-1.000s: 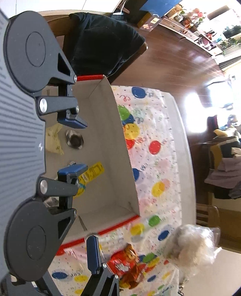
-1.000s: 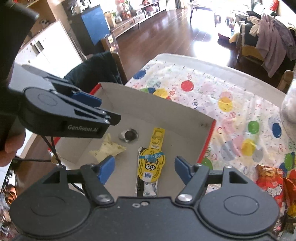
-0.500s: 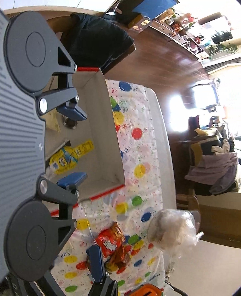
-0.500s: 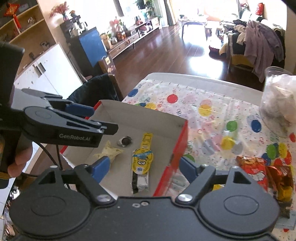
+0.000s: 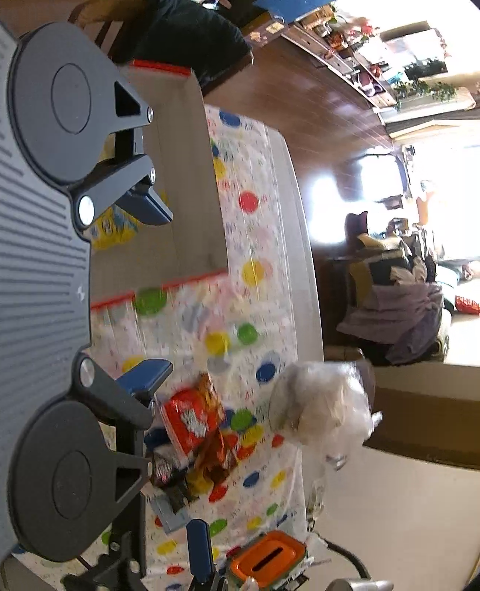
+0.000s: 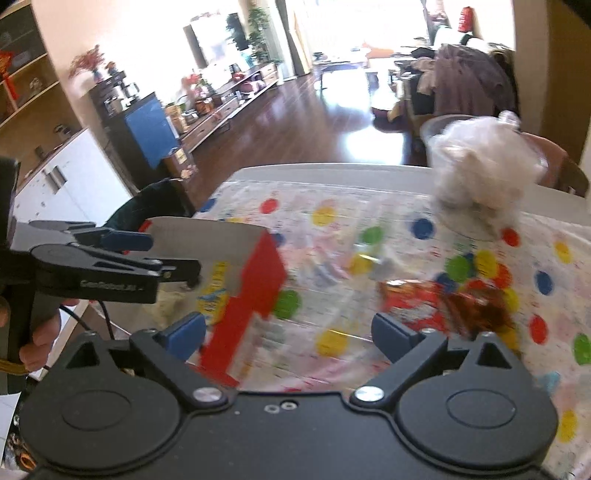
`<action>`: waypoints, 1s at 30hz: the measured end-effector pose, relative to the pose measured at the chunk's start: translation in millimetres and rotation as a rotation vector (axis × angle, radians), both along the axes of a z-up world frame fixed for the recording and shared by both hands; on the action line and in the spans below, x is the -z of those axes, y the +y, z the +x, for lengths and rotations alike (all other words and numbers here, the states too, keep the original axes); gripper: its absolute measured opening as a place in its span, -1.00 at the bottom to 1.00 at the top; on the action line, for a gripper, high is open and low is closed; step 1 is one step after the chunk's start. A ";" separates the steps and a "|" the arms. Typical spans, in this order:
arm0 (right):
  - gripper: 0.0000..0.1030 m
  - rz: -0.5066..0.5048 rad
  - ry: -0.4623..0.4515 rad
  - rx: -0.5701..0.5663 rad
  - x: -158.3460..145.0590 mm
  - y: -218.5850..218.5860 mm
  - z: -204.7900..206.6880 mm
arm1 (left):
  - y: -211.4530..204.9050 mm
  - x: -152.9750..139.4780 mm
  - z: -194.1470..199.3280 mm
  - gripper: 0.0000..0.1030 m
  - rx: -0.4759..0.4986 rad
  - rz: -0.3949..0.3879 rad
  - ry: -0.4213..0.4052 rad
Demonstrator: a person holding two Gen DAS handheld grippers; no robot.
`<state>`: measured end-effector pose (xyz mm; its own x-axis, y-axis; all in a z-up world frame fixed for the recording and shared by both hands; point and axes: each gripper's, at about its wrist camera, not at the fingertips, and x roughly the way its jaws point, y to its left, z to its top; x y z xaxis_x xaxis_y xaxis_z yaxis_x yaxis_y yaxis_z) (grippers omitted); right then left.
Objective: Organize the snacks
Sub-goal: 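Move both tools back over the remaining snacks, then grasp the red chip bag with the left tool while the right tool grasps the dark foil packet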
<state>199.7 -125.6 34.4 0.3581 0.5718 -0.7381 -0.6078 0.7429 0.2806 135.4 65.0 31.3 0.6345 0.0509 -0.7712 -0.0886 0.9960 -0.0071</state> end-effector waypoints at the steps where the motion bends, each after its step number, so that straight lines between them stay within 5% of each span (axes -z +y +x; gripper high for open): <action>1: 0.94 -0.004 -0.005 0.013 2.4 -10.8 1.1 | -7.6 2.2 1.8 0.56 0.008 -0.003 -0.003; 15: 0.99 -0.132 -0.050 0.105 45.0 -130.2 22.6 | -100.8 40.2 50.1 0.60 0.165 -0.016 0.017; 30: 0.99 -0.204 0.013 0.182 96.8 -199.9 73.2 | -139.0 103.4 159.2 0.60 -0.080 -0.097 0.222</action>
